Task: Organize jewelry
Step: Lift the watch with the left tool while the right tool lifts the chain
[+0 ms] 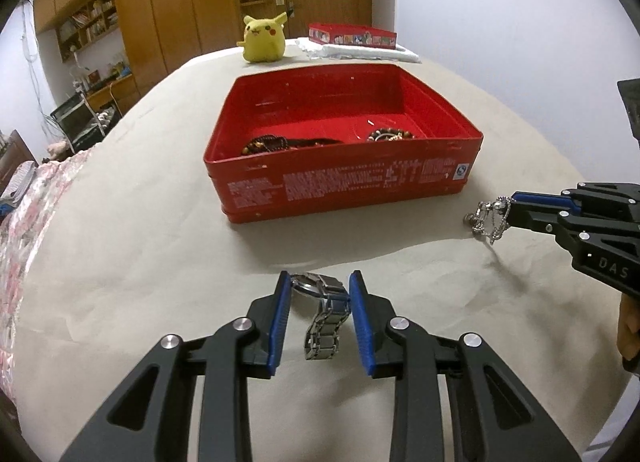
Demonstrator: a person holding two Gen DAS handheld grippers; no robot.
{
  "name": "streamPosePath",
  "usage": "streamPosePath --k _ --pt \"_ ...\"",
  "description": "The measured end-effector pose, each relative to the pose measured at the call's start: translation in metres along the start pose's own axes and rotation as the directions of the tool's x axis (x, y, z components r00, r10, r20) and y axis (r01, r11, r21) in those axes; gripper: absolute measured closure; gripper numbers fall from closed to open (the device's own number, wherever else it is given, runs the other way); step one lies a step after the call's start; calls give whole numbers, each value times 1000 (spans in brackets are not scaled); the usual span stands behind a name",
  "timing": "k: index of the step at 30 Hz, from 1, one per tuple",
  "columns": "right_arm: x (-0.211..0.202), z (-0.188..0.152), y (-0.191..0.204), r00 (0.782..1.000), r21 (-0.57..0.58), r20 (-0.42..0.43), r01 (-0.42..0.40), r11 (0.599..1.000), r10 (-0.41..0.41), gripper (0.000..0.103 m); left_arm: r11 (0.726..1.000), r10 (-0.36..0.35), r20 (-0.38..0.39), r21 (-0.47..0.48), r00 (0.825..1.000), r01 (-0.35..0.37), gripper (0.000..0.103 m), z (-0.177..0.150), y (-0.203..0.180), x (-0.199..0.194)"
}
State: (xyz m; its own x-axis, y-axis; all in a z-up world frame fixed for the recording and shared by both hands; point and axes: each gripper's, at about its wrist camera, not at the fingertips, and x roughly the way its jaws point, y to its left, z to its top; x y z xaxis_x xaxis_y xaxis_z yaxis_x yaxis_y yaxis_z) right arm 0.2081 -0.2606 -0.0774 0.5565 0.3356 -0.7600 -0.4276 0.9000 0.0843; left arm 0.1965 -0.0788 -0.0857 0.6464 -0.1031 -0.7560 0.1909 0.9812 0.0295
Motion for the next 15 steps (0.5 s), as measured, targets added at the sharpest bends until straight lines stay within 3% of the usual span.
streamPosePath --k 15 --pt "-31 8 11 999 -25 38 11 1000 -10 94 1000 -23 48 12 999 23 74 10 9 -33"
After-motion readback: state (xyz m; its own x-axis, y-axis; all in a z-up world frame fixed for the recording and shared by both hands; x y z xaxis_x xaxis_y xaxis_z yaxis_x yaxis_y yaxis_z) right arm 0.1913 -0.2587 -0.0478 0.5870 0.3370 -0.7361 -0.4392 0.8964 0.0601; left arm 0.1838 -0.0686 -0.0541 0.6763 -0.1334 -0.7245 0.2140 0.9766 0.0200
